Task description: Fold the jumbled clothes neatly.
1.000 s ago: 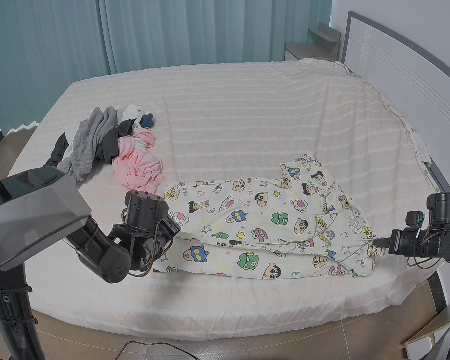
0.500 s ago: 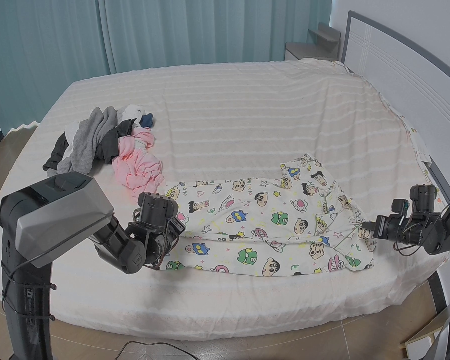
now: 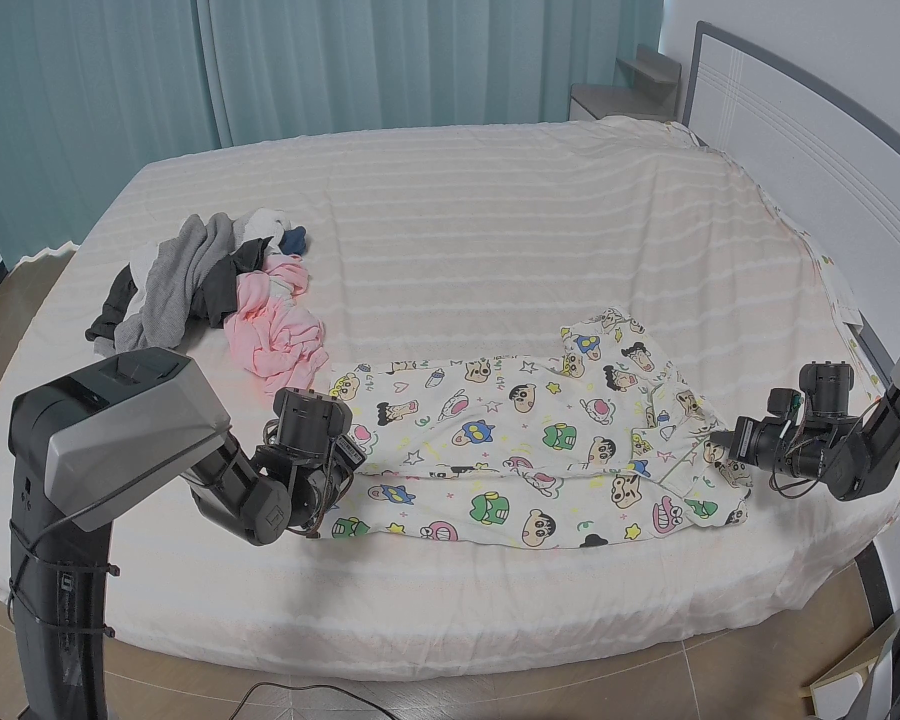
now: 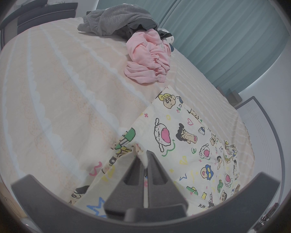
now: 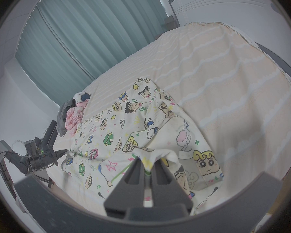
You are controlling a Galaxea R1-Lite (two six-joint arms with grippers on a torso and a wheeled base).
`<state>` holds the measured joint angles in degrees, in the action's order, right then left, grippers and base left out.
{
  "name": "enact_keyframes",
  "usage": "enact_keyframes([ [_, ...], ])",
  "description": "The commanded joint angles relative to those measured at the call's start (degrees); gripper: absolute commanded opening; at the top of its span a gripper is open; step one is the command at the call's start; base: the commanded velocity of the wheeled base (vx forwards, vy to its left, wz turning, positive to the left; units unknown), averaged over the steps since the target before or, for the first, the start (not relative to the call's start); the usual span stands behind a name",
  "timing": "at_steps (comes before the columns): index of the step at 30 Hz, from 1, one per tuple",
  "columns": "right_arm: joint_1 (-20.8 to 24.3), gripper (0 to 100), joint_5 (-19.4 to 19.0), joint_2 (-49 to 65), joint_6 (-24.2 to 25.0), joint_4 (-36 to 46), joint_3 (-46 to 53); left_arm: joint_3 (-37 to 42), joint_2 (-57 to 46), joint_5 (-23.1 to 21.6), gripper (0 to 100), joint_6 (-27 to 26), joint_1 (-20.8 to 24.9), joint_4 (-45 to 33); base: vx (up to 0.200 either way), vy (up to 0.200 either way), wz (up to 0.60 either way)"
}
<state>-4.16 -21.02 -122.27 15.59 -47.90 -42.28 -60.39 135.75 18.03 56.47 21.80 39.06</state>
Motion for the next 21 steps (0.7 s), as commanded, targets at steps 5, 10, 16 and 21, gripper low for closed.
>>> enact_keyframes([
  [5,-0.2,0,1.5,-3.1,0.2,-0.1,-2.5,0.1,0.2,-0.2,0,0.0,0.2,0.0,0.0,0.0,0.0],
  [10,-0.1,0,1.7,-4.0,0.3,-0.1,-3.7,0.2,0.3,-0.2,100,0.0,0.2,-0.1,0.0,0.0,0.0],
  [16,-0.1,100,1.6,-4.3,0.3,-0.1,-4.0,0.4,0.6,-0.8,100,0.0,0.1,-0.5,0.0,0.0,0.0],
  [21,-0.9,100,2.3,-4.1,0.8,-0.7,-4.6,0.2,0.3,-0.2,100,0.0,-0.3,0.1,0.0,0.0,0.0],
])
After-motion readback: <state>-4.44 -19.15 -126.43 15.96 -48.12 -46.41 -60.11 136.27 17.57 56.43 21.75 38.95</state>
